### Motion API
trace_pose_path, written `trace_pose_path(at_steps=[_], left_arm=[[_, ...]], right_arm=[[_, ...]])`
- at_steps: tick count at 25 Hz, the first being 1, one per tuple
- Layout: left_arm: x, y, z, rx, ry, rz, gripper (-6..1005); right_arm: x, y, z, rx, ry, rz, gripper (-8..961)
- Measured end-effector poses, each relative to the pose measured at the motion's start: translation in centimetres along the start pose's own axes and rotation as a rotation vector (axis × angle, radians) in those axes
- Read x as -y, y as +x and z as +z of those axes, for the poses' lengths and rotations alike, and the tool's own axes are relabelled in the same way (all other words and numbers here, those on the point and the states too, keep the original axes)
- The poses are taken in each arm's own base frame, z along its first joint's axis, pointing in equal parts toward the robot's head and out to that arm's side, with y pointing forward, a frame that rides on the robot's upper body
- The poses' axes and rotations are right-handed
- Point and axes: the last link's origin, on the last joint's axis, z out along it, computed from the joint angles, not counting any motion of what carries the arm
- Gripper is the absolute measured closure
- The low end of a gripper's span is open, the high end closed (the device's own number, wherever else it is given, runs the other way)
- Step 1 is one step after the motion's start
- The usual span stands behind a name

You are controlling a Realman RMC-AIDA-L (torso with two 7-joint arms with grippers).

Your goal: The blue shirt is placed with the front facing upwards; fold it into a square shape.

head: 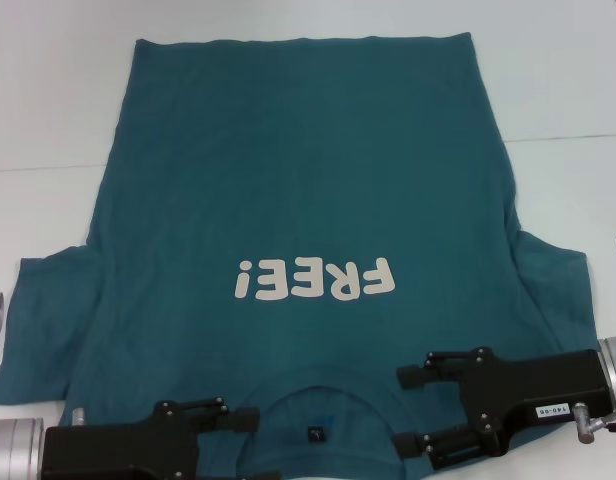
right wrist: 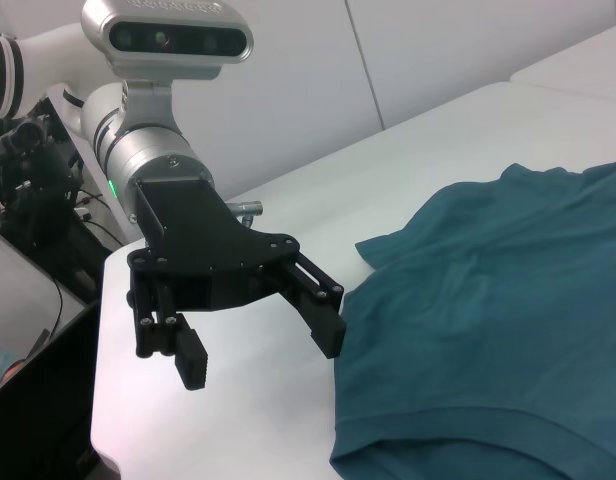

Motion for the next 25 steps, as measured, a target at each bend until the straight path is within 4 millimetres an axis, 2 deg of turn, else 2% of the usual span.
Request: trace_pose_path(at_steps=[15, 21, 25], left_arm=[[0.1, 0.2, -0.1, -0.014, 0.005, -0.023, 159], [1.5, 2.1, -1.3, -0.091, 0.066, -0.244, 159], [2.9, 3.5, -2.7, -0.168, 0.122, -0.461, 160]], right_arm=[[0.1, 0.0, -0.1, 0.004, 0.005, 0.016, 12], [1.3, -0.9, -1.1, 0.045, 0.071, 0.15, 13], [2.5, -1.9, -1.5, 0.05, 0.119, 0.273, 14]])
